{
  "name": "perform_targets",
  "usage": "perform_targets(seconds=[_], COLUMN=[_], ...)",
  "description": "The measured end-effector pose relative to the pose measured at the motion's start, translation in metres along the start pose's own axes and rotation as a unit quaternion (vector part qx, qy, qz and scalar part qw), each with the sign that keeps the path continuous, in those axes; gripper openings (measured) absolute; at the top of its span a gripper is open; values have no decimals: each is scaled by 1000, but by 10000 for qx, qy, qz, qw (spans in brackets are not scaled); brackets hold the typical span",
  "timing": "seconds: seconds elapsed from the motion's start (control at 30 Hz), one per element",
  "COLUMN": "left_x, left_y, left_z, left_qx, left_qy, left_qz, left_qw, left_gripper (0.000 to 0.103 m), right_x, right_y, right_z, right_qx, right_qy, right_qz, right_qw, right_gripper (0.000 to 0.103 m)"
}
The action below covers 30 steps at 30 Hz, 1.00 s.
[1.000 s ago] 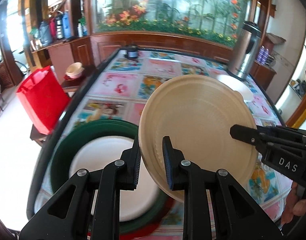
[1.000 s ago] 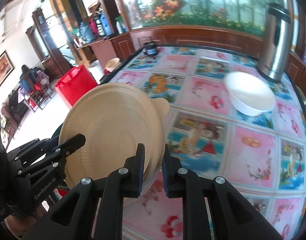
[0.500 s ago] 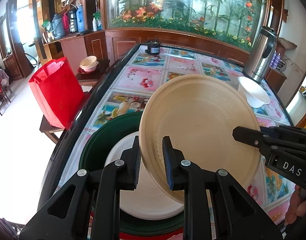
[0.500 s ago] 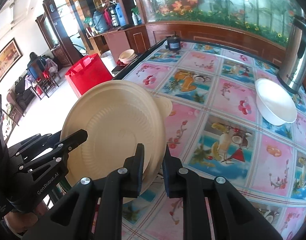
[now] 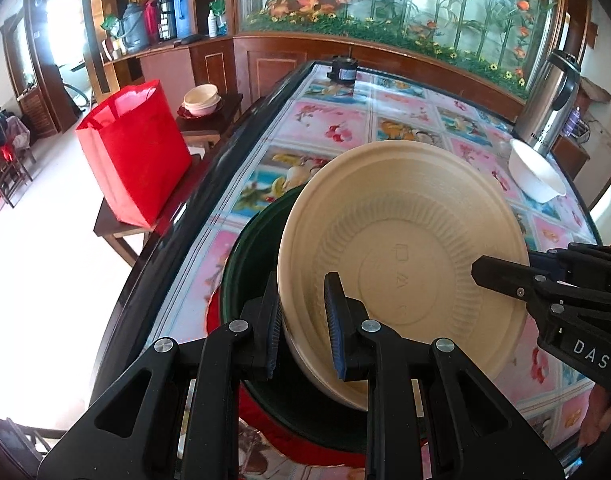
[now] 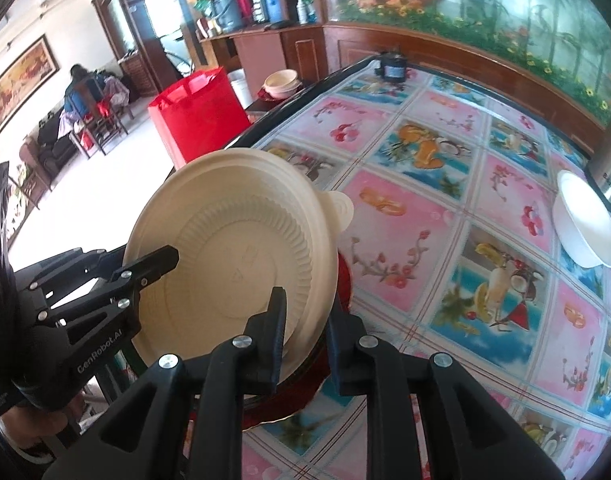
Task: Organize plates and bowls
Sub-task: 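Lower the beige plate into the green basin and open both grippers, then move both tools from the stack to the white bowl by the thermos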
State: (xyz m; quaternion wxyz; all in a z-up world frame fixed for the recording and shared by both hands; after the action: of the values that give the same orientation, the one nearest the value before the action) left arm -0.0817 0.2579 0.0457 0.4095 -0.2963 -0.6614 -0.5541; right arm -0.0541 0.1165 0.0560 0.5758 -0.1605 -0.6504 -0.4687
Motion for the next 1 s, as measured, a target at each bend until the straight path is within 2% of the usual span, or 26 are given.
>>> perform_targets(seconds=[0.2,0.27,0.4,0.43,0.5,0.57,0.7,1.0], left_x=[-5,-5,-1,-1,2,7,17,35], left_y=[-5,-6,-6,-5,-5,-4,-1,8], left_z=[0,2,3,1,1,1,-1,-21], left_qx=[-73,-25,11,-24,-50,10,38,-4], left_qy=[66,152,292,371,460,323,416,215], left_qz=[66,14,-131,-168,-255,-362,-565,-795], left_qw=[9999,9999,9995,9992,9986,9988,9975,9966], left_gripper=[20,21,22,23,38,45,53,55], right_x=[-3,1,7,7,9,12,21,35], right_y=[-4,-4,-6,-6,-8,-10,-12,-18], right_z=[0,0,-3,-3,-6,-8,-14,-33], right_qx=[-58,-84,-123,-133,-166,-188,-272,-485], right_qy=[113,153,137,151,159,117,197,181], right_qz=[69,24,-60,-72,-97,-136,-261,-432], right_qw=[9999,9998,9998,9998,9997,9997,9991,9977], right_gripper=[22,27,28,28,30,31,31,35])
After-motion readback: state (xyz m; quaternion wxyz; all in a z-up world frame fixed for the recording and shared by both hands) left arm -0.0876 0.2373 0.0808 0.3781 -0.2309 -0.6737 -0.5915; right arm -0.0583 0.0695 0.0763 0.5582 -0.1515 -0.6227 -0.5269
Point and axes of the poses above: each gripper's, at about its wrist camera, not at the fingertips, and x roughly against the way its jaws point, z to its left, y to its top, the point moved 4 cm from there along -x, roughly the way its jaws point, and after that the axes turned 9 degrees about z, right-handed, at the moved point
